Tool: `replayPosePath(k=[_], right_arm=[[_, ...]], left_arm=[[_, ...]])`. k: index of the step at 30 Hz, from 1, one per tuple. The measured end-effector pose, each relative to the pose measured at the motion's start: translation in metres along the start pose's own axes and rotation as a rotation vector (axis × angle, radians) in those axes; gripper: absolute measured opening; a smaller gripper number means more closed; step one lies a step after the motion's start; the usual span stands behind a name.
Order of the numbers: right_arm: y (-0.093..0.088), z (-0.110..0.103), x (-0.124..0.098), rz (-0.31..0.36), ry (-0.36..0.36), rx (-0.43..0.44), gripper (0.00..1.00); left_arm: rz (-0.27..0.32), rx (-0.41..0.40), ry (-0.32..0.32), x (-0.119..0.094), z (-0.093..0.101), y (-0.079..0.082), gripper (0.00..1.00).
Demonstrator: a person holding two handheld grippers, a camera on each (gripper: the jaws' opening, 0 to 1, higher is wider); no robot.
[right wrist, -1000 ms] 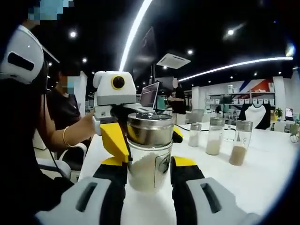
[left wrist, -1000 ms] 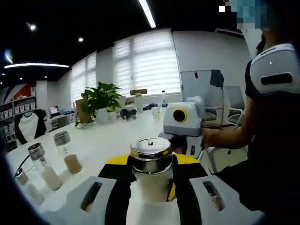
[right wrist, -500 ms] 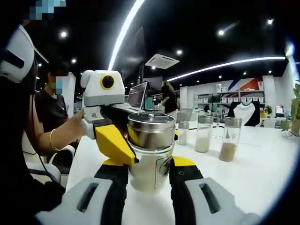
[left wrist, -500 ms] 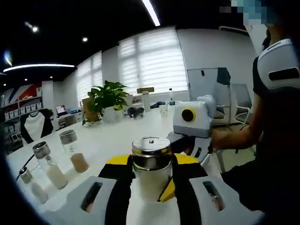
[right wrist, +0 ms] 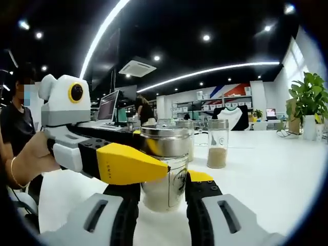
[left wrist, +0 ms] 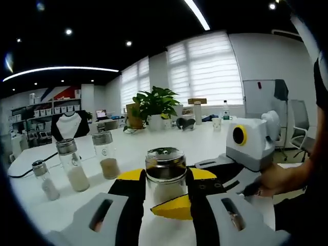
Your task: Rotate the seasoning bottle until the label or dispensing opening points toward the visible target arrow and the bottle remains upright within the marked orientation range
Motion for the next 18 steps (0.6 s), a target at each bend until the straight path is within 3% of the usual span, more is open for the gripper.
replayPosePath(k=[5,7,11,12,18], right_arm=[[-0.003,-0.004,0.004,0.026,-0.036,0.022,0.31],[-0.003,-0.007,0.006,0.032,-0.065,-0.001,0.31],[-0.003,-0.013,0.014,0.051,-0.092,-0.014,0.31],[-0.003,-0.013,0.015,0.050,-0.092,-0.018,0.31],[-0.004,-0.014,0.020,0.044,-0.086,-0.027,0.31]], left_arm=[[0.021,-0.018,0.061,0.000,-0.001,-0.002,0.35],[0.040,-0.032,0.128,-0.001,-0.001,-0.002,0.35],[0.055,0.018,0.226,-0.002,-0.001,-0.002,0.35],[0.049,0.053,0.233,-0.004,-0.003,-0.002,0.35],[0.091,-0.003,0.291,-0.009,-0.012,-0.004,0.35]])
Point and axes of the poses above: the point that each gripper's makers call its tool centre point, and the gripper's own axes: x roughly forward along the fingers, z roughly to its right, y roughly out of its top, the point moved 7 cm from there along -x, roughly backward along the fingers, and after that the axes turned 8 degrees about z, right-handed, at the moved point
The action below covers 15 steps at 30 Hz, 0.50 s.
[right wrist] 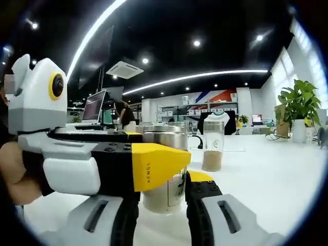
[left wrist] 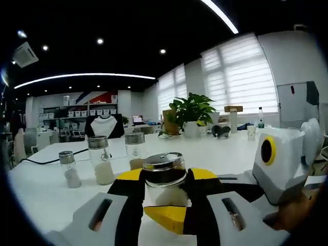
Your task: Rotate the seasoning bottle until the label or dispensing opening points toward the visible target arrow and the bottle remains upright within the marked orientation range
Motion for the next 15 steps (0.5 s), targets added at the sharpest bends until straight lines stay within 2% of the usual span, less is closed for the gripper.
replayPosePath(k=[5,15], right_arm=[[0.0011,-0.0009,-0.0006,0.007,0.006,-0.010,0.31],[0.0027,-0.0018,-0.0003,0.009,0.035,-0.015,0.31]], left_arm=[[0.008,-0.011,-0.036,-0.0017,-0.0042,0.0016,0.35],[0.012,-0.037,-0.060,-0.0030,-0.0085,0.0029,0.34]])
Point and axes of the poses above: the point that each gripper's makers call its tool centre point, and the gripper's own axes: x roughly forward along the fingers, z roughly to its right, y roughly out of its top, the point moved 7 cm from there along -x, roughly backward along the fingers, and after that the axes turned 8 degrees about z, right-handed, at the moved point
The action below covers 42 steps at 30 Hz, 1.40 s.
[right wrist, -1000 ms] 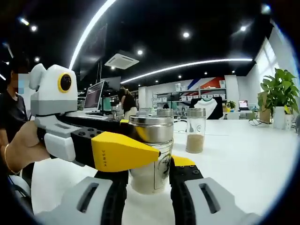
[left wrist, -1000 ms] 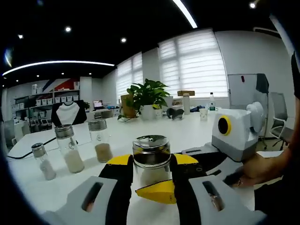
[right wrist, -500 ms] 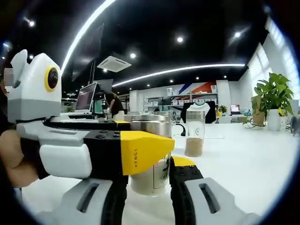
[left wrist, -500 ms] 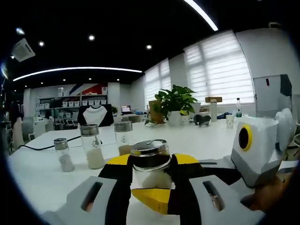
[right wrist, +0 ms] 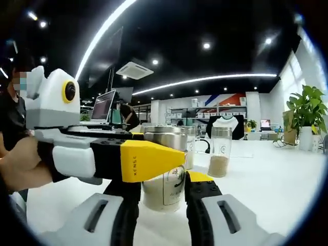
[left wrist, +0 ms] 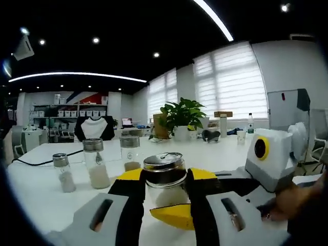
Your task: Rotate the seasoning bottle until the label or dispensing opening points toward the visible target arrow and the bottle remains upright within the marked orientation range
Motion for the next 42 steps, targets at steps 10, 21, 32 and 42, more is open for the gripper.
replayPosePath(k=[10,21,32,42], right_arm=[[0.006,0.004,-0.006,-0.054,0.269,0.087,0.32],[0.012,0.004,-0.013,-0.044,0.306,0.097,0.31],[0.011,0.002,-0.014,-0.043,0.283,0.132,0.31],[0.009,0.002,-0.014,-0.032,0.269,0.135,0.31]], left_arm=[[-0.024,0.049,-0.236,-0.004,0.000,0.011,0.34],[-0.026,0.025,-0.311,-0.004,0.007,0.013,0.34],[-0.019,0.009,-0.329,-0.004,0.005,0.011,0.35],[-0.026,-0.034,-0.326,-0.005,0.012,0.005,0.40]])
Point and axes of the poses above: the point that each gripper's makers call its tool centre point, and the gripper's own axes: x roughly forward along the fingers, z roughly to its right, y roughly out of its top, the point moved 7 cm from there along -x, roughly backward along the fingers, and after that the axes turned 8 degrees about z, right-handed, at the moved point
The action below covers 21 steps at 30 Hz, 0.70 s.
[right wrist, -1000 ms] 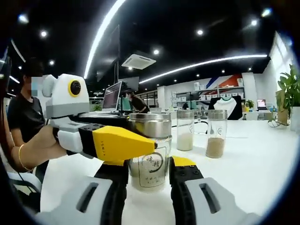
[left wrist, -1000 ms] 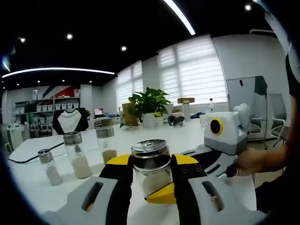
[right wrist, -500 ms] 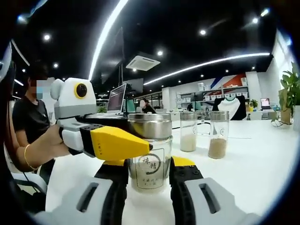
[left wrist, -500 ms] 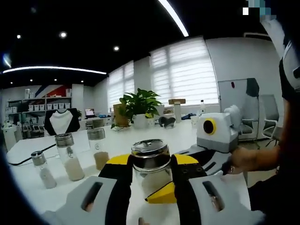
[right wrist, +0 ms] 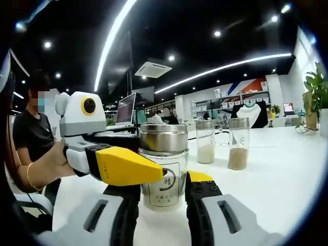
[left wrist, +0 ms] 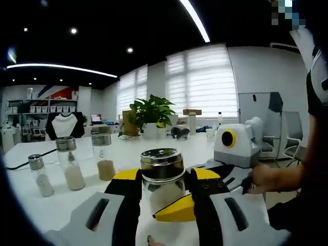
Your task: Rotate the seasoning bottle until the label or dispensing opening points toward the visible target arrow and the bottle remains upright within the marked orientation range
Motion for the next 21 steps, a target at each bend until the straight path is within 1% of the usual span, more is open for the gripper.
replayPosePath(k=[2,4,5,7,8,9,10,13,15,19,21], right_arm=[[0.000,-0.001,0.001,-0.003,-0.005,-0.023,0.31],[-0.001,-0.002,0.001,-0.004,-0.012,-0.028,0.31],[-0.001,-0.002,0.002,0.000,-0.020,-0.027,0.31],[-0.002,-0.003,0.004,0.006,-0.035,-0.029,0.31],[-0.002,-0.005,0.005,0.011,-0.043,-0.036,0.31],[-0.002,-0.006,0.005,0.013,-0.050,-0.039,0.31],[-0.002,-0.006,0.006,0.012,-0.058,-0.045,0.31],[-0.002,-0.007,0.009,0.015,-0.068,-0.046,0.31],[-0.003,-0.007,0.009,0.020,-0.071,-0.039,0.31],[-0.003,-0.010,0.012,0.017,-0.079,-0.048,0.31],[-0.003,-0.010,0.014,0.013,-0.084,-0.043,0.31]], left_arm=[[-0.004,0.008,0.013,-0.001,0.001,0.000,0.39],[-0.021,0.002,0.034,-0.002,0.000,0.000,0.38],[-0.011,-0.022,0.058,-0.003,-0.001,0.000,0.37],[0.031,-0.084,0.100,-0.003,0.000,0.000,0.36],[0.042,-0.075,0.115,-0.004,-0.001,0.000,0.36],[0.038,-0.069,0.118,-0.005,0.000,0.000,0.36],[0.037,-0.061,0.133,-0.005,0.000,0.000,0.36],[0.015,-0.023,0.163,-0.006,0.001,0.001,0.36],[0.010,-0.019,0.169,-0.007,0.000,0.002,0.36],[0.029,-0.056,0.195,-0.011,-0.002,0.003,0.36],[0.025,-0.063,0.207,-0.011,-0.003,0.002,0.38]])
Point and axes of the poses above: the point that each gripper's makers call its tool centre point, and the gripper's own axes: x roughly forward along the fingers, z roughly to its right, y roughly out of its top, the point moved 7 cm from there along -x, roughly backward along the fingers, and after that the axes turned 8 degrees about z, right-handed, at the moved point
